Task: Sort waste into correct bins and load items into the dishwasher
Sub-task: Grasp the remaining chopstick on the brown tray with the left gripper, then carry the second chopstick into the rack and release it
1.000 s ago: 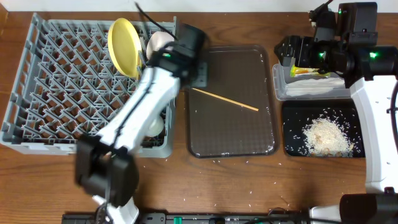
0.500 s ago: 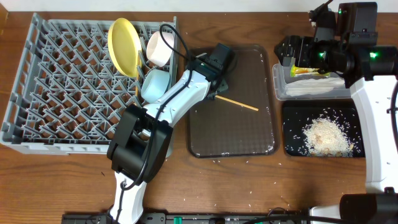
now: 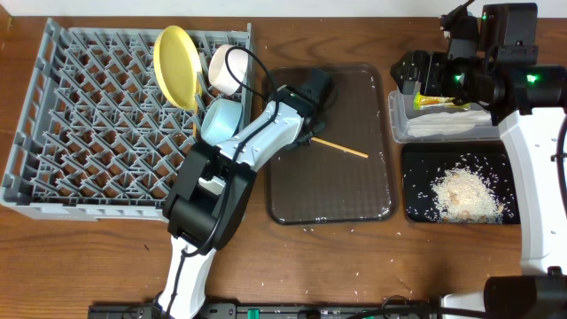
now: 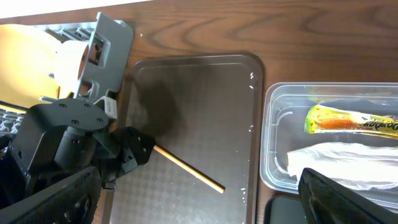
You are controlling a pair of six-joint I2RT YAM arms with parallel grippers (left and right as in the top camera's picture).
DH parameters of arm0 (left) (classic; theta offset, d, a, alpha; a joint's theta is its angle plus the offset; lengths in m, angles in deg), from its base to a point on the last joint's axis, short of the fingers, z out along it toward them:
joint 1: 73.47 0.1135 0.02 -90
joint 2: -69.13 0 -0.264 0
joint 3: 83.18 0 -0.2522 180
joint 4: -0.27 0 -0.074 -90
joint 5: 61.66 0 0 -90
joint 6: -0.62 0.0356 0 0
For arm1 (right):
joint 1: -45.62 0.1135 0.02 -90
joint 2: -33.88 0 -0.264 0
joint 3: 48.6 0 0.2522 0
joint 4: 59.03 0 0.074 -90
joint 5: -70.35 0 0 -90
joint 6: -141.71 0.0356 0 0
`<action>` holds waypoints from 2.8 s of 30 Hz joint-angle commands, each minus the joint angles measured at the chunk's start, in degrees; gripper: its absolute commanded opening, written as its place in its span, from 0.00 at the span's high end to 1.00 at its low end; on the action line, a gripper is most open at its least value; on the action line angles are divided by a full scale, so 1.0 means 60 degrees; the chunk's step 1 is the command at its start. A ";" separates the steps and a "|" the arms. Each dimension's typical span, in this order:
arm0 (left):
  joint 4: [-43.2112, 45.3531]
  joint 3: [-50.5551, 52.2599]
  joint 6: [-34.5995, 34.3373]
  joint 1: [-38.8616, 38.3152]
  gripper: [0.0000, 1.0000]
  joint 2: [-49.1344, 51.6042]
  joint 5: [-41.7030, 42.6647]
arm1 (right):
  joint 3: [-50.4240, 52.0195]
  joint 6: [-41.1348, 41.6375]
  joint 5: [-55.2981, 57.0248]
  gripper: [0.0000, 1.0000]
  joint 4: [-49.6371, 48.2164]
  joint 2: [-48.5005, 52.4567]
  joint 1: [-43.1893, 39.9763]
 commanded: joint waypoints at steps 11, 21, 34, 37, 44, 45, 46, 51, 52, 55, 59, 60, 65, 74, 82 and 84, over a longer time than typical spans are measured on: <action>-0.0011 0.0047 -0.0117 -0.0036 0.81 0.0750 -0.0084 | -0.0015 -0.0135 -0.0004 0.01 0.0007 -0.0087 -0.0069; -0.0397 0.0036 0.0517 -0.0025 0.93 0.0747 0.0066 | -0.0015 -0.0135 -0.0004 0.01 0.0007 -0.0087 -0.0069; -0.1475 -0.1096 0.6513 0.0197 0.93 -0.1829 0.0062 | -0.0015 -0.0135 -0.0004 0.01 0.0007 -0.0087 -0.0069; -0.2051 -0.1096 0.7996 0.0546 0.93 -0.3450 0.0051 | -0.0015 -0.0135 -0.0004 0.01 0.0007 -0.0087 -0.0069; -0.2962 -0.1093 1.0123 0.2255 0.93 -0.5278 -0.2109 | -0.0015 -0.0135 -0.0004 0.01 0.0007 -0.0087 -0.0069; -0.2973 -0.1060 1.0444 0.2510 0.92 -0.5246 -0.2102 | -0.0015 -0.0135 -0.0004 0.01 0.0007 -0.0087 -0.0069; -0.2973 -0.1031 1.0619 0.2699 0.93 -0.5176 -0.2098 | -0.0015 -0.0135 -0.0004 0.01 0.0007 -0.0087 -0.0069; -0.2947 -0.0907 1.1489 0.3570 0.93 -0.4156 -0.2098 | -0.0015 -0.0135 -0.0004 0.01 0.0007 -0.0087 -0.0069; -0.2932 -0.0907 1.1642 0.3657 0.93 -0.3967 -0.2098 | -0.0015 -0.0131 -0.0004 0.01 0.0007 -0.0087 -0.0069; -0.2849 -0.0907 1.1792 0.3938 0.92 -0.3231 -0.2098 | -0.0015 -0.0135 -0.0004 0.01 0.0007 -0.0087 -0.0069; -0.2820 -0.0907 1.1788 0.4127 0.88 -0.2375 -0.2102 | -0.0015 -0.0135 -0.0004 0.01 0.0007 -0.0087 -0.0069; -0.2812 -0.0907 1.1792 0.4135 0.85 -0.2306 -0.2102 | -0.0015 -0.0131 -0.0004 0.01 0.0007 -0.0087 -0.0069; -0.2652 -0.0911 1.1785 0.4164 0.53 -0.2288 -0.2106 | -0.0015 -0.0135 -0.0004 0.01 0.0007 -0.0087 -0.0069; -0.3865 -0.0929 1.0338 0.4003 0.30 -0.4940 -0.1821 | -0.0015 -0.0135 -0.0004 0.01 0.0007 -0.0087 -0.0069; -0.4856 -0.0925 1.0342 0.3453 0.16 -0.8302 0.0244 | -0.0015 -0.0135 -0.0004 0.01 0.0007 -0.0087 -0.0069; -0.4983 -0.0925 1.0342 0.3453 0.16 -0.8852 0.0248 | -0.0015 -0.0135 -0.0004 0.01 0.0011 -0.0087 -0.0069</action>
